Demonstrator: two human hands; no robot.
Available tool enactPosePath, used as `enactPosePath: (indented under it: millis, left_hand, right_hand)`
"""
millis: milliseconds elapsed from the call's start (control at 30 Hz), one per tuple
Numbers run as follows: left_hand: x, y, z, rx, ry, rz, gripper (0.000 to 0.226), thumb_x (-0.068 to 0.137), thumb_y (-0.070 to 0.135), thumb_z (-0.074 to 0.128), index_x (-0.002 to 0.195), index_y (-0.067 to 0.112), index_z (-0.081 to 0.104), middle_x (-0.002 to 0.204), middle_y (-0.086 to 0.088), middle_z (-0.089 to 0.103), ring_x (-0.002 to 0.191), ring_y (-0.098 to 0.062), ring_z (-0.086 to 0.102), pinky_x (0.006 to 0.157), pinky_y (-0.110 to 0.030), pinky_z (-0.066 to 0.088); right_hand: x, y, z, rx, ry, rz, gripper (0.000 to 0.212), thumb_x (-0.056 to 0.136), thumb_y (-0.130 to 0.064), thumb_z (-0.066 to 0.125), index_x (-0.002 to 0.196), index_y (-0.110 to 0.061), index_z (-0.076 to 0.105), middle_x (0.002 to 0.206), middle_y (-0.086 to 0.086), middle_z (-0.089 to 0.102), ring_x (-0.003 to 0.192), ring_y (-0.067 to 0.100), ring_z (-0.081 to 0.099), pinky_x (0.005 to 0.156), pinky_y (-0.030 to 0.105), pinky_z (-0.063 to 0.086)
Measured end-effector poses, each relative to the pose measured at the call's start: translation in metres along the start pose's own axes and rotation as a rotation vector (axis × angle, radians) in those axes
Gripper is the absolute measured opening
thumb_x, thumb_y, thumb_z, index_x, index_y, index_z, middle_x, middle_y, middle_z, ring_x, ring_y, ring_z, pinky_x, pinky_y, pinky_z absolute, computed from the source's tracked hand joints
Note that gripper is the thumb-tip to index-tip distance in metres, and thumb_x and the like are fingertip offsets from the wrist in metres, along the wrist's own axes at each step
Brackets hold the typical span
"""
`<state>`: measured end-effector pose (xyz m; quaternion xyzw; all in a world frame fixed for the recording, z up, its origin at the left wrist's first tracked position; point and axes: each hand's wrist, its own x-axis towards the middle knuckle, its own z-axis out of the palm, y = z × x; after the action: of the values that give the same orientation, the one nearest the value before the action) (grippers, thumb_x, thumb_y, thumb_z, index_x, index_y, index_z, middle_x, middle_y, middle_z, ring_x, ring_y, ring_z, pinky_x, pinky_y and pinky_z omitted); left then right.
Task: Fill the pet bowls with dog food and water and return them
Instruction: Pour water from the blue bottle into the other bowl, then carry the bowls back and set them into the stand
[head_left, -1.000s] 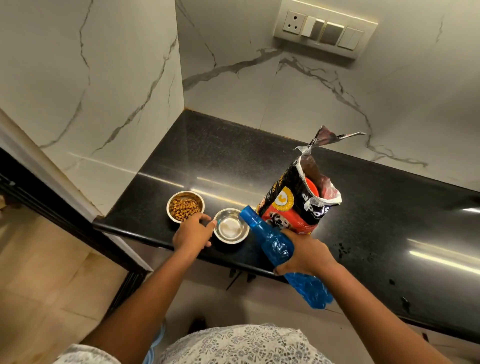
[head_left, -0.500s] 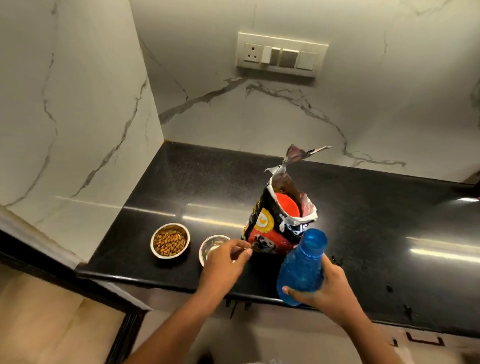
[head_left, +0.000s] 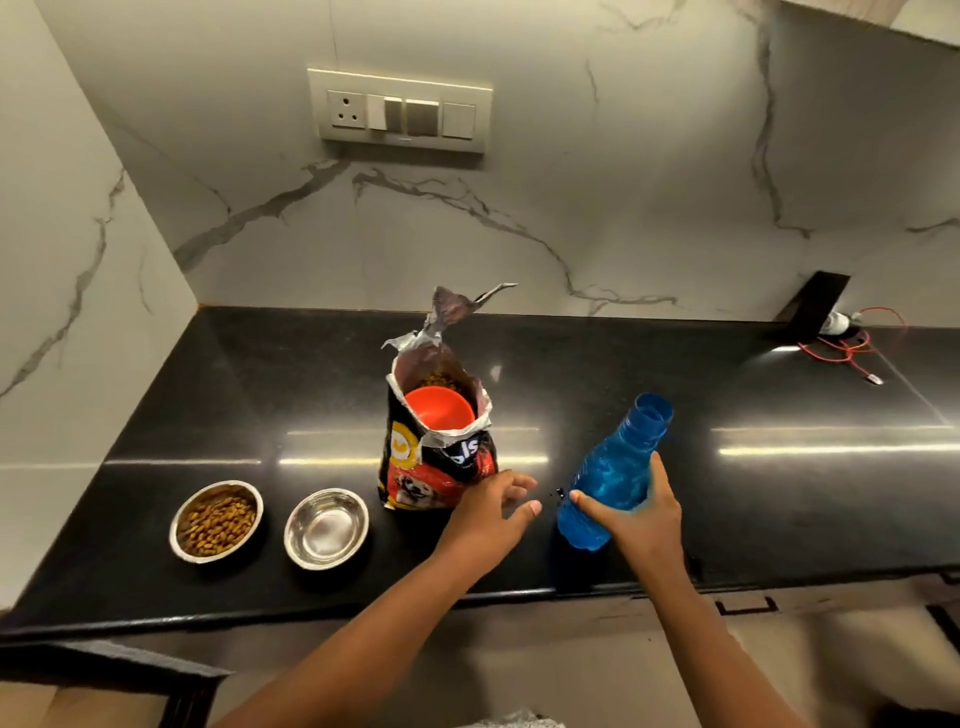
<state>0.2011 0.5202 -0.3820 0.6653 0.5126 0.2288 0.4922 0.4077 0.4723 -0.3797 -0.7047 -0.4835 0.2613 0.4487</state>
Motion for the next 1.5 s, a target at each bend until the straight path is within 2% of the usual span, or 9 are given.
enactPosePath:
  millis: [333, 500, 633, 800, 967, 1067, 1233, 1300, 1500]
  left_hand:
    - [-0.006, -0.002, 0.016, -0.015, -0.008, 0.050, 0.022, 0.093, 0.026, 0.064, 0.116, 0.028, 0.066, 0.115, 0.007, 0.070, 0.108, 0.000, 0.063, 0.099, -0.028, 0.052]
    - [-0.008, -0.012, 0.011, 0.006, 0.011, 0.017, 0.025, 0.093, 0.028, 0.064, 0.118, 0.028, 0.066, 0.114, 0.007, 0.069, 0.107, -0.002, 0.063, 0.099, -0.031, 0.052]
    - [-0.009, -0.020, 0.005, 0.000, 0.010, 0.009, 0.025, 0.093, 0.029, 0.064, 0.119, 0.030, 0.066, 0.114, 0.010, 0.068, 0.106, -0.001, 0.062, 0.098, -0.030, 0.051]
    - [-0.015, -0.033, -0.013, -0.016, 0.025, -0.006, 0.024, 0.094, 0.028, 0.064, 0.118, 0.029, 0.066, 0.112, 0.010, 0.068, 0.102, 0.001, 0.063, 0.093, -0.021, 0.051]
    - [-0.036, -0.057, -0.042, -0.091, 0.115, -0.003, 0.019, 0.093, 0.024, 0.066, 0.112, 0.027, 0.069, 0.101, 0.009, 0.072, 0.093, 0.000, 0.067, 0.083, -0.010, 0.048]
    - [-0.053, -0.083, -0.069, -0.124, 0.178, -0.023, 0.017, 0.093, 0.025, 0.066, 0.110, 0.029, 0.069, 0.097, 0.011, 0.073, 0.095, 0.000, 0.068, 0.088, -0.022, 0.054]
    - [-0.088, -0.134, -0.127, -0.102, 0.312, -0.131, 0.017, 0.093, 0.027, 0.067, 0.108, 0.032, 0.071, 0.101, 0.012, 0.074, 0.094, 0.003, 0.067, 0.083, -0.021, 0.054]
    - [-0.102, -0.157, -0.152, -0.131, 0.408, -0.170, 0.017, 0.092, 0.019, 0.068, 0.107, 0.026, 0.072, 0.099, 0.008, 0.076, 0.092, 0.001, 0.070, 0.085, -0.026, 0.056]
    - [-0.128, -0.219, -0.208, -0.161, 0.719, -0.424, 0.017, 0.090, 0.014, 0.068, 0.101, 0.027, 0.066, 0.080, 0.002, 0.076, 0.074, -0.014, 0.075, 0.081, -0.046, 0.060]
  right_hand:
    - [0.024, 0.012, 0.015, 0.039, 0.005, 0.003, 0.075, 0.070, -0.025, 0.093, 0.128, -0.031, 0.047, 0.120, -0.014, 0.062, 0.112, -0.002, 0.061, 0.094, 0.018, 0.047]
    - [0.021, 0.023, 0.014, 0.020, -0.047, 0.059, 0.090, 0.070, -0.032, 0.093, 0.142, -0.028, 0.039, 0.133, -0.008, 0.060, 0.121, 0.008, 0.060, 0.102, 0.030, 0.048]
    - [0.000, 0.044, 0.029, -0.001, -0.008, 0.372, 0.102, 0.068, -0.025, 0.095, 0.150, -0.022, 0.034, 0.134, 0.005, 0.060, 0.122, 0.023, 0.059, 0.107, 0.043, 0.048]
    - [-0.037, 0.048, 0.063, 0.073, -0.046, 0.669, 0.063, 0.082, -0.023, 0.085, 0.132, -0.008, 0.049, 0.103, 0.007, 0.064, 0.103, 0.027, 0.066, 0.081, 0.046, 0.063]
    - [-0.063, 0.017, 0.111, 0.027, -0.294, 0.472, 0.037, 0.088, -0.019, 0.079, 0.117, -0.016, 0.058, 0.090, 0.002, 0.068, 0.084, 0.013, 0.068, 0.066, 0.032, 0.061]
    - [-0.071, -0.002, 0.142, -0.037, -0.407, 0.333, 0.025, 0.087, -0.018, 0.079, 0.107, -0.018, 0.064, 0.084, 0.005, 0.071, 0.075, 0.016, 0.070, 0.068, 0.037, 0.064]
    - [-0.074, -0.025, 0.204, -0.123, -0.525, 0.244, 0.015, 0.082, -0.027, 0.081, 0.092, -0.025, 0.069, 0.078, 0.005, 0.074, 0.076, 0.024, 0.074, 0.075, 0.047, 0.063]
    - [-0.072, -0.031, 0.228, -0.150, -0.529, 0.216, 0.024, 0.081, -0.036, 0.079, 0.099, -0.024, 0.067, 0.074, 0.004, 0.072, 0.070, 0.020, 0.074, 0.074, 0.048, 0.063]
    - [-0.070, -0.053, 0.270, -0.033, -0.551, 0.372, 0.043, 0.102, -0.021, 0.060, 0.141, -0.012, 0.047, 0.081, 0.016, 0.071, 0.054, 0.022, 0.071, 0.050, 0.031, 0.059]
